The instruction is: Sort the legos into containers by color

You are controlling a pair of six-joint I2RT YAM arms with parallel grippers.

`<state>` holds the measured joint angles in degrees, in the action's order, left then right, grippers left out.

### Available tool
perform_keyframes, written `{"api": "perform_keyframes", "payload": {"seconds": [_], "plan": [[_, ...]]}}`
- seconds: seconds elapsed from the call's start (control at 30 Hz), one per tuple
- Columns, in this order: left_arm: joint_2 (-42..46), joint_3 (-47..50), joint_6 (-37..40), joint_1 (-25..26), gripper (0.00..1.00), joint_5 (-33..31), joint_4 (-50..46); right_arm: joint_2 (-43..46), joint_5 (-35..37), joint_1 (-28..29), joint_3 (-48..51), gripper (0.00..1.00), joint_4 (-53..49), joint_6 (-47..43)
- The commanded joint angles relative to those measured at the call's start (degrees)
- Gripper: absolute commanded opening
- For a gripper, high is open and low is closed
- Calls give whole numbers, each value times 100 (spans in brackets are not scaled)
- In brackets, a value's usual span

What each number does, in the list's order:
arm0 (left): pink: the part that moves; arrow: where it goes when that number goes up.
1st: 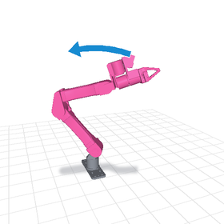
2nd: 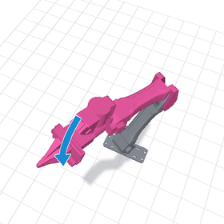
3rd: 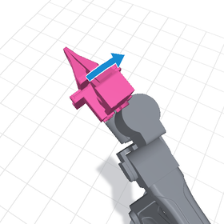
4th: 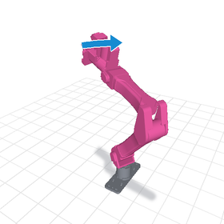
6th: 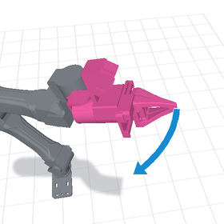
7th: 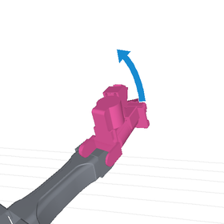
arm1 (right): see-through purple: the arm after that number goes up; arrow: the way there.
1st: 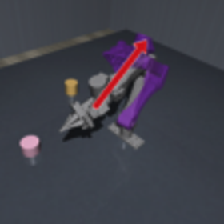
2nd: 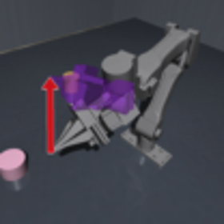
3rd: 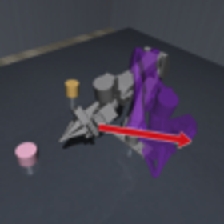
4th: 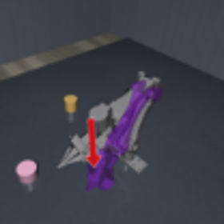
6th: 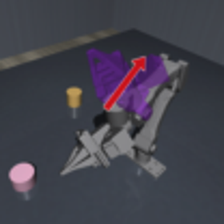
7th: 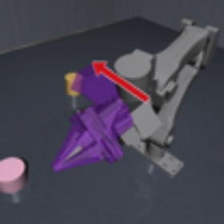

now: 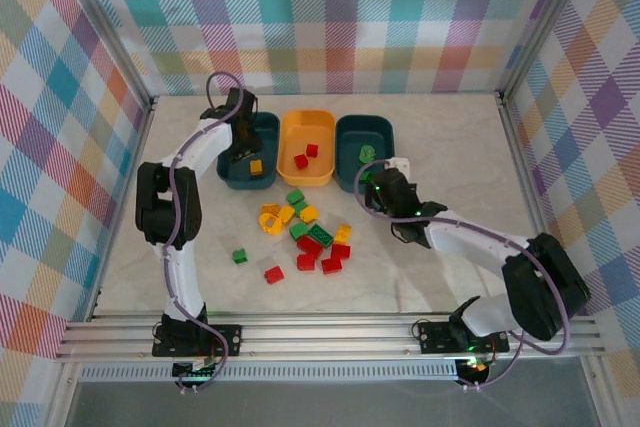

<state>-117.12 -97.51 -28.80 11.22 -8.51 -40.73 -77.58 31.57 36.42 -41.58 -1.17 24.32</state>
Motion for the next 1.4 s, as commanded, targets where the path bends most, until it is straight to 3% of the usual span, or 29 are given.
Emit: {"api": "perform_keyframes", "payload": {"seconds": [0.0,0.1,0.3,0.4,0.53,0.7,0.83,0.93,1.13,1.27,1.37], "plan": [[-259,-459,-6,-86,37,142,-385,382,260,-355,231,82,-72,637],[-430,-571,35,-93,39,239,-414,608,145,-627,403,88,-140,937],[-692,-706,67,-103,45,285,-539,677,-312,-698,466,88,32,823],[-684,-739,100,-120,53,358,-618,581,-731,-698,456,87,212,640],[140,-129,239,-85,80,466,-105,313,-1338,-563,407,86,519,345],[1646,827,135,-76,90,501,304,-173,-1580,195,55,81,726,-505],[3231,2449,-264,-50,93,545,821,-758,-1712,1051,-399,69,685,-1289],[4296,3792,-788,-54,100,215,916,-1102,-1864,1678,-722,64,617,-1610],[5681,5522,-1339,-383,100,-67,395,-2070,-1813,2754,-1786,71,192,-1500],[6281,5571,-1022,-958,100,12,-290,-3092,-1898,3283,-2940,75,-395,-1644],[6591,5503,-952,-1434,100,569,-475,-3662,-2307,3374,-3479,76,-436,-1467]]}}
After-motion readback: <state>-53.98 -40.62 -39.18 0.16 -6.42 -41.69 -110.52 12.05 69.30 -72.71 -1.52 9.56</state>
